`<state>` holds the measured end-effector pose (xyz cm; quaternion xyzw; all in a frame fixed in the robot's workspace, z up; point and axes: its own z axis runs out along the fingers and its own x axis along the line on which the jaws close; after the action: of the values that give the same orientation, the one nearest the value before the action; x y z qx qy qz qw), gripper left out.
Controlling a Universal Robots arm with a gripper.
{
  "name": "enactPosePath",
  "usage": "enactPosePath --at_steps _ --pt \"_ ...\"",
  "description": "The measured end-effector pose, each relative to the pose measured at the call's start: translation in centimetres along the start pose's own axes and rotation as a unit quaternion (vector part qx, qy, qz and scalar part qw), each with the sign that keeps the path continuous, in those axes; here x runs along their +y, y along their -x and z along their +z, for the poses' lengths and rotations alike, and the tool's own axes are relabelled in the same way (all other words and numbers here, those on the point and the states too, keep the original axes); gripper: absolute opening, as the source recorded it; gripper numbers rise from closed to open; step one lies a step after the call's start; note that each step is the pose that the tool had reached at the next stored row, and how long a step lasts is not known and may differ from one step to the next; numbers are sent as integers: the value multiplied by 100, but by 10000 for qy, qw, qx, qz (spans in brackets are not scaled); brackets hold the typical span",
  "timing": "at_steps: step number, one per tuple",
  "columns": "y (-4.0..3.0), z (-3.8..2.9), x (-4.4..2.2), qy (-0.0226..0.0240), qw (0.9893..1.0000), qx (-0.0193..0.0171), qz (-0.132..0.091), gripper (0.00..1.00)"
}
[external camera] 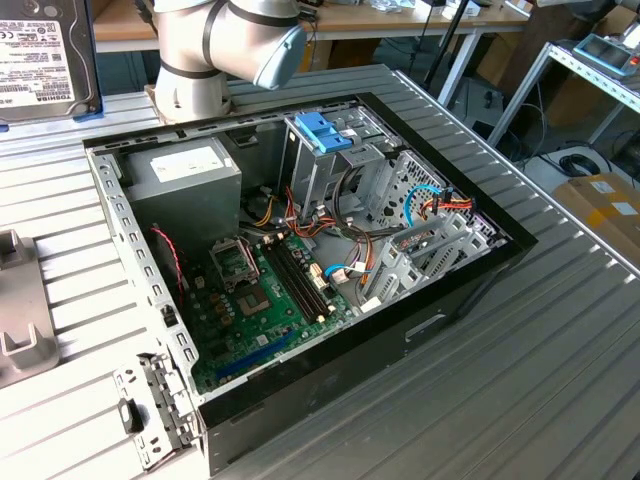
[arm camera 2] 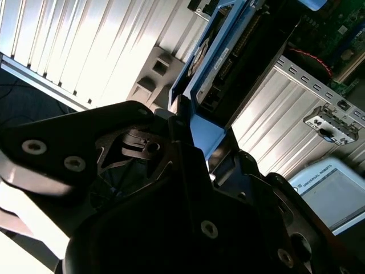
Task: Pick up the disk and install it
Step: 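Pick up the disk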
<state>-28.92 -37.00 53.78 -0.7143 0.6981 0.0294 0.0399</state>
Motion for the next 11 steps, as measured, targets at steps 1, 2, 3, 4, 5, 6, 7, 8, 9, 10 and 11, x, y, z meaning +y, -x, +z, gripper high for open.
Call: enactPosePath --at_steps 1,2,3,4,5,6,7,8,9,10,11 --pt "-18 -2 1 0 10000 0 0 37" --pt "-26 -2 1 0 10000 0 0 37" --pt "-34 -4 0 0 10000 0 0 37" --pt "-42 -4 1 0 10000 0 0 37" --pt "-48 -4 1 0 10000 0 0 37" --pt "-53 -5 1 0 10000 0 0 37" --pt "-60 -6 1 0 10000 0 0 37" --pt "-66 -7 1 0 10000 0 0 37" --pt "-71 -7 1 0 10000 0 0 37" --pt "-76 -7 2 0 10000 0 0 37" --pt "-81 -7 2 0 10000 0 0 37"
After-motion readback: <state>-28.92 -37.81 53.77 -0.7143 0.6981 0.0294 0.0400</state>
